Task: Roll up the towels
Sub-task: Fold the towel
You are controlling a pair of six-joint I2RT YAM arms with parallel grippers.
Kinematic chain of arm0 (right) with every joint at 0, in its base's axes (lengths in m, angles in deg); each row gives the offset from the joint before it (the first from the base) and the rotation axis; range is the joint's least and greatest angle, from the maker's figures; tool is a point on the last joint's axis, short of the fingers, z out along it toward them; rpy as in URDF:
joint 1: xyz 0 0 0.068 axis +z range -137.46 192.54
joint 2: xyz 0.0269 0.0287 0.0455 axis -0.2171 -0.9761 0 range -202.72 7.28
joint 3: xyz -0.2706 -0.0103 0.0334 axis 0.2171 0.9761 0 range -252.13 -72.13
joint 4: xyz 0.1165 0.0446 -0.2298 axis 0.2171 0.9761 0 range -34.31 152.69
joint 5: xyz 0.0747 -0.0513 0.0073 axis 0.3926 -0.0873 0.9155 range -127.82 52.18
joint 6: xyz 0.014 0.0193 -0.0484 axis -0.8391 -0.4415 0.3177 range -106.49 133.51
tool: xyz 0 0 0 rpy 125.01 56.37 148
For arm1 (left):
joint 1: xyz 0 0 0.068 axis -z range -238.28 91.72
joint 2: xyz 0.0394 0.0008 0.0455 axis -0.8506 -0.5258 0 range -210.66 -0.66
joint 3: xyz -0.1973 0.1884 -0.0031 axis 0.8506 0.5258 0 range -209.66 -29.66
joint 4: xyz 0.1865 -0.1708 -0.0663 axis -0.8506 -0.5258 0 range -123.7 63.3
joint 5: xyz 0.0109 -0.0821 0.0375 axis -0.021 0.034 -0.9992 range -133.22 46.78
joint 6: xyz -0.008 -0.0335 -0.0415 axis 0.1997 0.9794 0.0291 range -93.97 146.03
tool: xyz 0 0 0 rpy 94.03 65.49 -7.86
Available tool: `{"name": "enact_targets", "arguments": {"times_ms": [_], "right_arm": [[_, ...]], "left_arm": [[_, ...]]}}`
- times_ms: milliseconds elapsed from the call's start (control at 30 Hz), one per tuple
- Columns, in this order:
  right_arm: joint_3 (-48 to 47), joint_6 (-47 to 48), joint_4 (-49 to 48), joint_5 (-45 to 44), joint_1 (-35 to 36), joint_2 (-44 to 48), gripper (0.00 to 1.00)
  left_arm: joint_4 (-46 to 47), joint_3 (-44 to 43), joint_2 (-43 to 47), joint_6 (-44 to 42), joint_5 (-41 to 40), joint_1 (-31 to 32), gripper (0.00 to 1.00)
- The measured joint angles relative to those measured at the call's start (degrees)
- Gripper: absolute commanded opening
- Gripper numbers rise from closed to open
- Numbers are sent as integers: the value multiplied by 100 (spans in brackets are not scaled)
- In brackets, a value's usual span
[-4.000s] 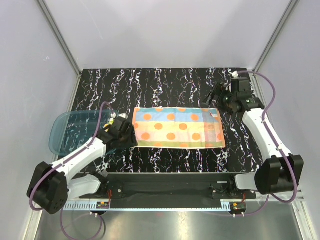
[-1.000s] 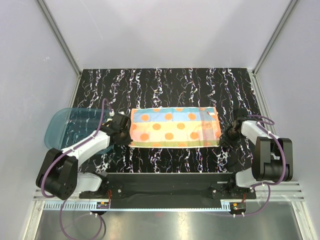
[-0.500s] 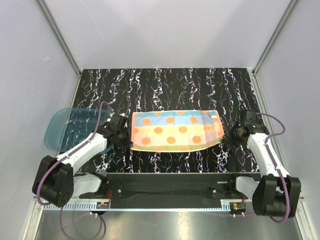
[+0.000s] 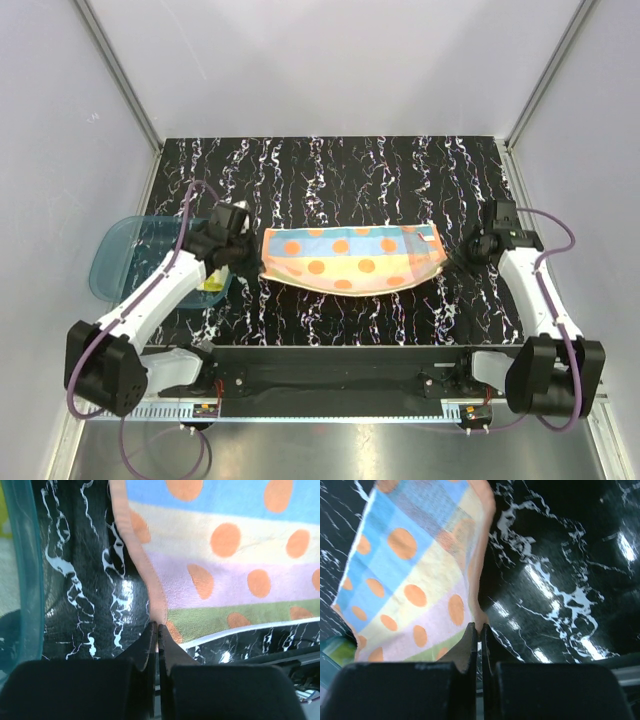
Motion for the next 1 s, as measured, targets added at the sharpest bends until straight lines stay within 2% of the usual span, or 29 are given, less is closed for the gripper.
{"name": "enact_targets", "arguments": {"times_ms": [400,1000], "right_arm": [[-1316,107,-319,-2,0,-1587,0],[-2977,216,-385,142,0,-3552,0]], "left_arm": [[-157,-1290,-1484,-289,-107,-455,0],[-223,-2306,-2933,-404,-240,-721,0]]}}
